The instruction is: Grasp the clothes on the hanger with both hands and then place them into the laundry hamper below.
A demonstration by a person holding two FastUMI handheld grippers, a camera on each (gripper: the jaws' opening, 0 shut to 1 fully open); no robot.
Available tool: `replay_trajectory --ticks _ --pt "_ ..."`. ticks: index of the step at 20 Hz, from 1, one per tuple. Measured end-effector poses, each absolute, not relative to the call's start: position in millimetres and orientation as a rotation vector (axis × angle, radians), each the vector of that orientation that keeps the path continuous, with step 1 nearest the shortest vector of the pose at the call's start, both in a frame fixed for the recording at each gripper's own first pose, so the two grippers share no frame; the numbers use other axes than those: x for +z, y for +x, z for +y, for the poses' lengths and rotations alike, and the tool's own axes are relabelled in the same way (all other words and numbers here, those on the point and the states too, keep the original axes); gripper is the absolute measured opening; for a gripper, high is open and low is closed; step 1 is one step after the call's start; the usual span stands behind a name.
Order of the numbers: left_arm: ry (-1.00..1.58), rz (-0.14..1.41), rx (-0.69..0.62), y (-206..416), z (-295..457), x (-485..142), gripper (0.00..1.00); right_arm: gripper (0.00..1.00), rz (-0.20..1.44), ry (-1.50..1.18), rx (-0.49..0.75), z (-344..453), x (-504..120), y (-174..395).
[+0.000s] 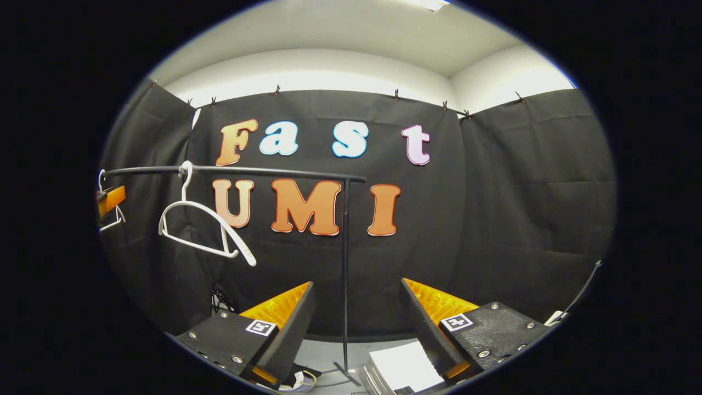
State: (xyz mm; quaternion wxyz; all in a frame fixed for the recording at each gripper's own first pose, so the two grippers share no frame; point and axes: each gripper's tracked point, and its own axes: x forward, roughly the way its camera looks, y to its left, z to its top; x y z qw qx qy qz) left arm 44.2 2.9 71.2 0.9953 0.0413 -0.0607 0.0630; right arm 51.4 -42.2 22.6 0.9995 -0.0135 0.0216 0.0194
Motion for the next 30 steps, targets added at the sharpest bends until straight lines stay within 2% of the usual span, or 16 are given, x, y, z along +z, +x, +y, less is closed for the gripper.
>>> replay_trajectory --ticks 4,5,30 --pt "0.049 -0.126 0.154 40.3 21.4 71.1 0.97 1.0 0.003 0.005 0.051 -31.8 31.2 51.0" --pt "0.039 -0.12 0.157 39.9 24.8 69.8 0.97 0.93 0.003 0.009 0.049 -30.6 30.1 51.4" --pt "0.064 -0.115 0.138 45.5 76.0 72.2 0.97 0.93 -0.038 0.008 0.015 20.6 43.8 45.4"
